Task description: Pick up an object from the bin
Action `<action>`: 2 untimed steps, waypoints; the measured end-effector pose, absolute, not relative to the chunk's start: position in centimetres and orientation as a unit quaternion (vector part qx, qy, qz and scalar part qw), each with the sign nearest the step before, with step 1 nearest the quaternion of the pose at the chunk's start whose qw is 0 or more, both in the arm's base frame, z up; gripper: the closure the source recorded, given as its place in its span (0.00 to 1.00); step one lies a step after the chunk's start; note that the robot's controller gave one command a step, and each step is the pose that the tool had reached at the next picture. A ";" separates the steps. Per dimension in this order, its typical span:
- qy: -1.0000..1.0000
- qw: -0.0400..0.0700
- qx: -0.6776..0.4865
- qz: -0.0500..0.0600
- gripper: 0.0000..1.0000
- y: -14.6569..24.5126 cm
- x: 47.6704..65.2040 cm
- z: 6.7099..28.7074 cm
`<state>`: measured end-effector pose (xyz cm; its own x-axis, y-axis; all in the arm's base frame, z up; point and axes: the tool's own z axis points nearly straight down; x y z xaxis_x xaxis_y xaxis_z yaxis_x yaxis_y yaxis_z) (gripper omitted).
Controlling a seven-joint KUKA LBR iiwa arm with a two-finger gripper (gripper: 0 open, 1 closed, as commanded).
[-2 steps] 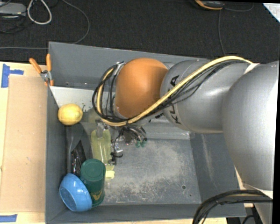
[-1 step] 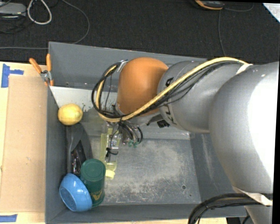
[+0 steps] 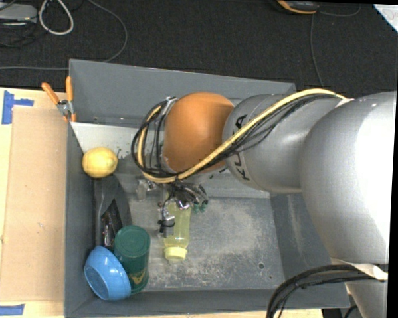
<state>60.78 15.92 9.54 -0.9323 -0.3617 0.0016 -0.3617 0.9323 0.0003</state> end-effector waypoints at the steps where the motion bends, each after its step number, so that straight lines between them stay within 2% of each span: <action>1: -0.982 0.001 0.191 -0.001 1.00 15.0 61.6 7.0; 2: -0.982 0.001 0.190 -0.001 1.00 15.0 61.6 7.0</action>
Offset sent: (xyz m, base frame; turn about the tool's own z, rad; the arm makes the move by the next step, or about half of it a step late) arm 0.0000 0.0000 0.0000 0.0000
